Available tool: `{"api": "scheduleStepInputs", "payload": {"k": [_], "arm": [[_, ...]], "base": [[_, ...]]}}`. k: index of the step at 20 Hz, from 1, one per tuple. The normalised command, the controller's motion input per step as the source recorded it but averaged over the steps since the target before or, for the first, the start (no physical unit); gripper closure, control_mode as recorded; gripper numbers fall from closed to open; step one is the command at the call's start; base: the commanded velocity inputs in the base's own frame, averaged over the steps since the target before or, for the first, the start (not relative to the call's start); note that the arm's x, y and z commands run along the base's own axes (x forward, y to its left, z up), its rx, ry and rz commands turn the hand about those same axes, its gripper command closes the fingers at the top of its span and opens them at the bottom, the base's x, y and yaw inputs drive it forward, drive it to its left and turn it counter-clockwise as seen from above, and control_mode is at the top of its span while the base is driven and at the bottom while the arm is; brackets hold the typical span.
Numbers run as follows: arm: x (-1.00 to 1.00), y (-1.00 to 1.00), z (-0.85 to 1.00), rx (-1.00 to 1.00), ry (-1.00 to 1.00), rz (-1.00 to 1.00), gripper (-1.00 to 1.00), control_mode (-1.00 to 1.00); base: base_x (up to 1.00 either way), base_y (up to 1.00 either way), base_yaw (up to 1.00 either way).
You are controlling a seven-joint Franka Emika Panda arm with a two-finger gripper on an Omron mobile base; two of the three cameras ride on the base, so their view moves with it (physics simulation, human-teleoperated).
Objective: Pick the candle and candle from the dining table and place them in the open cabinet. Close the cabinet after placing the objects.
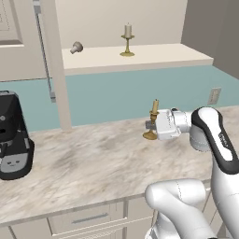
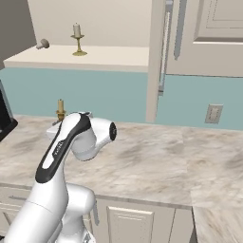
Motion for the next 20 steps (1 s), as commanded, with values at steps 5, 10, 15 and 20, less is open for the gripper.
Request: {"api": "scheduleStepInputs", "payload": {"k": [5,10,15,20], "arm": [[0.00,0.00,0.08,0.00,0.00,0.00,1.00,-1.00],[0.00,0.00,0.40,-0.03,0.00,0.00,1.00,-1.00],[0.00,0.00,0.52,-0.07,0.00,-0.04,1.00,-1.00],[-0.09,0.00,0.44,-0.15,-0.01,-0.09,1.00,-1.00]], "base": [[0.00,0.00,0.00],[0.00,0.00,0.00],[0.00,0.00,0.00],[0.00,0.00,0.00]]}}
